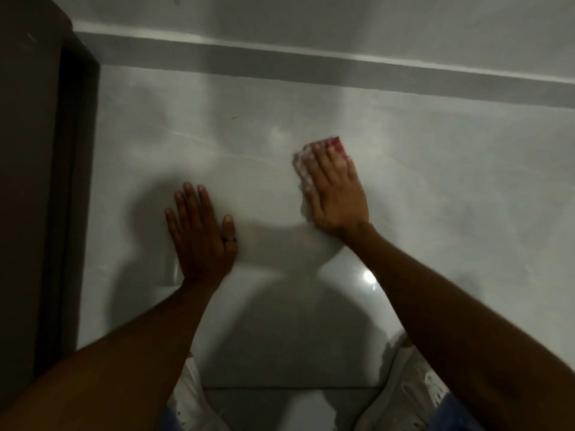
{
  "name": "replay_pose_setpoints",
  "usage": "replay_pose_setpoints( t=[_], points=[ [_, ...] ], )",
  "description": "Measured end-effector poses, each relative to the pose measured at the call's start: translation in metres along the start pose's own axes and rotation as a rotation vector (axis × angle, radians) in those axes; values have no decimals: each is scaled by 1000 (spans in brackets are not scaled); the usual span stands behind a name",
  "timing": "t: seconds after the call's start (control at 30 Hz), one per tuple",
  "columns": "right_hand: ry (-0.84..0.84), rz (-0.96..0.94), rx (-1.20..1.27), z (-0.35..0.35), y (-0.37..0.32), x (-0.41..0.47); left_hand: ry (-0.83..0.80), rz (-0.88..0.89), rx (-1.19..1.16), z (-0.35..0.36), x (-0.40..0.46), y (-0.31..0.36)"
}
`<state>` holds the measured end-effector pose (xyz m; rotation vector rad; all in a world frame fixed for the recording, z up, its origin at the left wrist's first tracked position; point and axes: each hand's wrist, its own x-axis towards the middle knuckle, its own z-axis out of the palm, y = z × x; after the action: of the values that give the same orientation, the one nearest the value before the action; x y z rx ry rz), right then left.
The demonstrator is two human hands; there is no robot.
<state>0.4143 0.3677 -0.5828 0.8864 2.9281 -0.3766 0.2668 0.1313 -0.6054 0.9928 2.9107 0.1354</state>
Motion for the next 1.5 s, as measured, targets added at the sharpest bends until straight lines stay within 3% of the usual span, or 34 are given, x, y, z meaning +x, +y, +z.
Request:
replay_pose_setpoints(
  t=[0.17, 0.37, 0.6, 0.7, 0.77, 0.8, 0.87, 0.97, 1.03, 1.13, 1.27, 1.37, 1.5],
  points=[
    [-19, 162, 87, -22, 17, 75, 22, -5, -8, 0, 1, 2],
    [-9, 222, 99, -20, -30, 119, 22, 3, 32, 6, 0, 0],
    [-101, -10, 115, -11, -58, 86, 32, 16, 49, 6, -1, -2],
    [-185, 31, 158, -5, -68, 47, -67, 1, 19, -1, 1, 0],
    [-269, 88, 197, -13, -74, 18, -240, 3, -28, -15, 7, -2],
    [-338, 132, 261, -24, -79, 5, -370, -4, -61, -28, 15, -5],
    [-414, 331, 655, -63, -101, -16, -656, -151, -279, -68, 37, -6],
    [-254, 907, 1595, -151, -152, -29, -1036, -723, -844, -170, 55, 10],
    [-206, 1127, 1962, -204, -185, -36, -1136, -916, -1175, -251, 41, 14],
    [-202, 1129, 2195, -296, -241, -37, -950, -979, -1470, -376, 12, 9],
    [-340, 929, 2157, -400, -322, -15, -719, -975, -1549, -508, -1, -22],
    [-399, 650, 1794, -451, -379, 22, -465, -947, -1583, -577, 12, -77],
    [-274, 298, 1200, -466, -439, 100, -252, -899, -1376, -601, 47, -158]
  ],
)
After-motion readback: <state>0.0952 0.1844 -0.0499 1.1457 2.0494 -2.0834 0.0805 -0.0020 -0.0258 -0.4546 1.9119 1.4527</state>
